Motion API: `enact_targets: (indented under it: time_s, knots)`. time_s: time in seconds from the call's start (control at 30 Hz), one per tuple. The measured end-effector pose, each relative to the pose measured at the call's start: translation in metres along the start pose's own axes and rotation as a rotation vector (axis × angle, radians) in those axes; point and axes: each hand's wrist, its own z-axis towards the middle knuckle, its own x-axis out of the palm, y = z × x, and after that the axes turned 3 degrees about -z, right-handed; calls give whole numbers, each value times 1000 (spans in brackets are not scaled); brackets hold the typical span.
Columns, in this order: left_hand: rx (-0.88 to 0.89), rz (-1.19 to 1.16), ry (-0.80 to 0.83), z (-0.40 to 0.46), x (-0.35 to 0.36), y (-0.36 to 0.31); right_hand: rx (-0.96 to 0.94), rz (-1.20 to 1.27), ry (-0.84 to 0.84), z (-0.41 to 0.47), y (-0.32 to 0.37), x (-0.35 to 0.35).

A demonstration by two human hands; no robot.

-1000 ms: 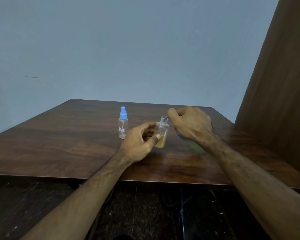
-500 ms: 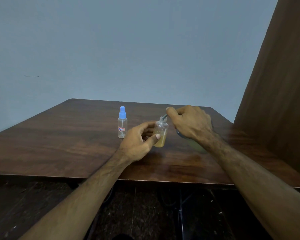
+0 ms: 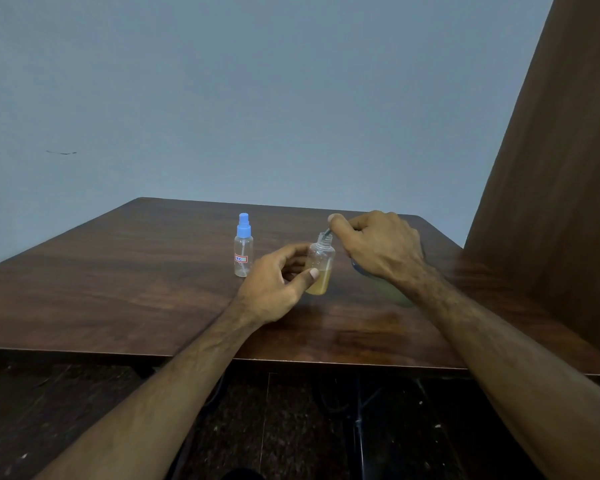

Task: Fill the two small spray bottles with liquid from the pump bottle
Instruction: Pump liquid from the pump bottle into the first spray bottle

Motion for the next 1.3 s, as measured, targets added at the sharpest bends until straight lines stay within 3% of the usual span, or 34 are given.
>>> enact_targets:
  time_s: [1.3]
  knots:
    - [-1,-12,9,0,0,1,-18,16,-6,-1,0,-2]
